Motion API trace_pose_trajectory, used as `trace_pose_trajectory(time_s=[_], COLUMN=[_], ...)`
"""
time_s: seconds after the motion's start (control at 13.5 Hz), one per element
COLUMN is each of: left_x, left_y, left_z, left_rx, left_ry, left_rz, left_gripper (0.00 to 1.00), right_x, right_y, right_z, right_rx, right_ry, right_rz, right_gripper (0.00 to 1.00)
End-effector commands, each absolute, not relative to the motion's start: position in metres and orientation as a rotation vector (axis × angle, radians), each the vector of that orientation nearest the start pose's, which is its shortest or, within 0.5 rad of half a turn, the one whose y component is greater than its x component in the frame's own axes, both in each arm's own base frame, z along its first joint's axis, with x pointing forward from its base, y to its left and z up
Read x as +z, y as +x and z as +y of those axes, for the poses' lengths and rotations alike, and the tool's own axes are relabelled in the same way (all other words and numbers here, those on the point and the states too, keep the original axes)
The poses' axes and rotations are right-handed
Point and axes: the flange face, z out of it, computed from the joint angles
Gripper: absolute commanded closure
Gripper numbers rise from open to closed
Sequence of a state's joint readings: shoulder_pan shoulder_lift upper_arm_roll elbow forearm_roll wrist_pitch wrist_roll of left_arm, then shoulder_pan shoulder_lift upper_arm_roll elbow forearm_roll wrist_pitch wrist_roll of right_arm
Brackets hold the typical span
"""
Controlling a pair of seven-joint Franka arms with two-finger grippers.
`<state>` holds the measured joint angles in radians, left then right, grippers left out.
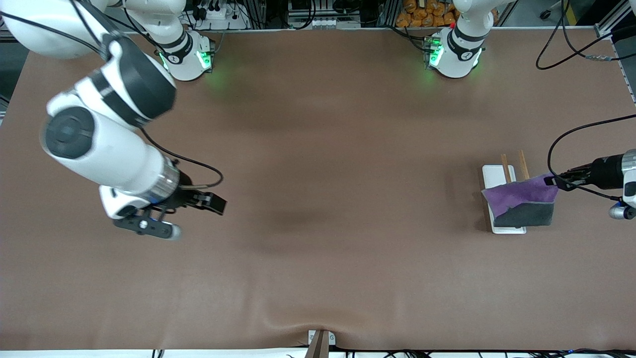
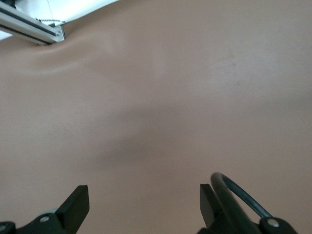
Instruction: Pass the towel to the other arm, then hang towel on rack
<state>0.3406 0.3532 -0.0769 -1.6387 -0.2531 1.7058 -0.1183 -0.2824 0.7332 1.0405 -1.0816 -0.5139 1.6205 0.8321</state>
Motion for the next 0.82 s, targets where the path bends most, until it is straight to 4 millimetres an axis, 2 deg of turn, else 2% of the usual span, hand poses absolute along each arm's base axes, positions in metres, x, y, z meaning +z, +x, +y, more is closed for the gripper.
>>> trace_pose_trajectory(time_s=[0.0,0.07,0.3,0.37,0.45,0.59,0.67,0.74], left_x=[0.403,0.403,0.378,0.375,0.365,0.351,0.349,0.349], left_y=[0.596,0.594,0.592,0.589,0.59,0.587,0.587,0.588], left_z=[0.148,0.155,0.179,0.193,0.198,0.216,0.217,0.215], left_rx=[0.523,0.525,0.545,0.531,0.531,0.518,0.52,0.521], left_ry=[-3.308,-3.308,-3.34,-3.352,-3.369,-3.395,-3.401,-3.401], left_rz=[-0.713,-0.726,-0.705,-0.702,-0.67,-0.64,-0.629,-0.627], left_gripper=[1.0,1.0,1.0,1.0,1.0,1.0,0.93,0.74], right_x=[0.539,0.539,0.536,0.535,0.533,0.529,0.535,0.54], right_y=[0.672,0.67,0.672,0.672,0.67,0.674,0.675,0.671], right_z=[0.211,0.211,0.205,0.205,0.205,0.195,0.186,0.179], right_rx=[-0.019,-0.01,0.004,0.003,0.019,0.027,0.025,0.025], right_ry=[-2.972,-2.982,-2.988,-2.997,-3.012,-3.031,-3.048,-3.103], right_rz=[0.373,0.374,0.375,0.353,0.305,0.274,0.263,0.232], right_gripper=[0.0,0.0,0.0,0.0,0.0,0.0,0.0,0.0])
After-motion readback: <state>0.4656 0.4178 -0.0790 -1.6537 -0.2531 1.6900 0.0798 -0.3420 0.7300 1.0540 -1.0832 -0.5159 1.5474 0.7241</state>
